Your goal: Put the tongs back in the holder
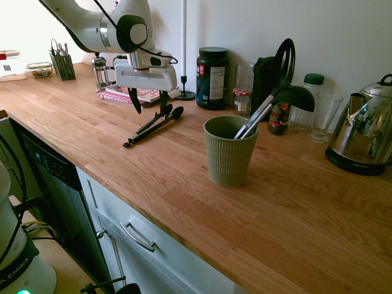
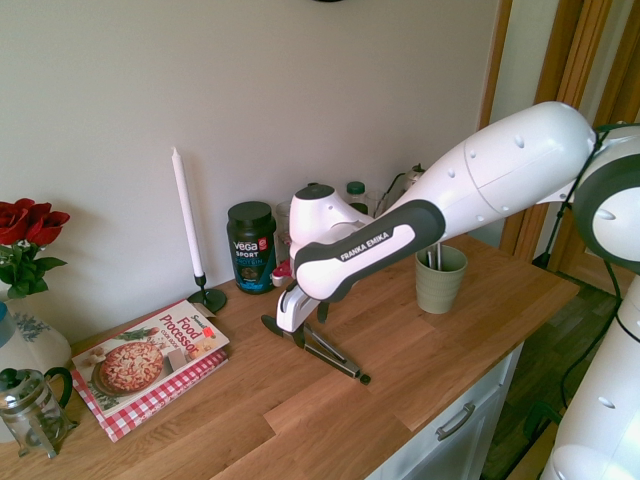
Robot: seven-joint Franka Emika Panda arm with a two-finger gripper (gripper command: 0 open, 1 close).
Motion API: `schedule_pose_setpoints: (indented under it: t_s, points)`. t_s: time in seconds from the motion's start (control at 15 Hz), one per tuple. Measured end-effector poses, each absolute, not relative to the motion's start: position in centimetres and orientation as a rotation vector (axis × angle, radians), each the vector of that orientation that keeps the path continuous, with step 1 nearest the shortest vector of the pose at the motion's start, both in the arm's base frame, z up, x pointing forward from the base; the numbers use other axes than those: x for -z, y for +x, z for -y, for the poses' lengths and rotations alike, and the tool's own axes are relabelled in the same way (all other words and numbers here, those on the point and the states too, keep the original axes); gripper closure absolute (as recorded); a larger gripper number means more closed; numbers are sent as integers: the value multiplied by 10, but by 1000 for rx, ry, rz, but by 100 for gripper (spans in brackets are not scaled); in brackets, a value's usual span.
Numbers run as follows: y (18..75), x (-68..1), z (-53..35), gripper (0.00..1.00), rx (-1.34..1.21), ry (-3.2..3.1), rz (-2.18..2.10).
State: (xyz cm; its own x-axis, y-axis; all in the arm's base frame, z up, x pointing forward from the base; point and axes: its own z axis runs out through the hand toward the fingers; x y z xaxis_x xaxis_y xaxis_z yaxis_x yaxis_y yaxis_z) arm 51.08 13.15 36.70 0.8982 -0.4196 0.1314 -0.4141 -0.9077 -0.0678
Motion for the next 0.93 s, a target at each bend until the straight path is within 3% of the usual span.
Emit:
schedule_pose_setpoints:
  t_s: [0.07, 0.13, 0.93]
  points:
    - [513, -362, -135, 0, 226, -3021, -651]
    - [515, -357, -137, 100, 227, -3021, -633]
    - [526, -344, -160, 100, 248, -3014, -557]
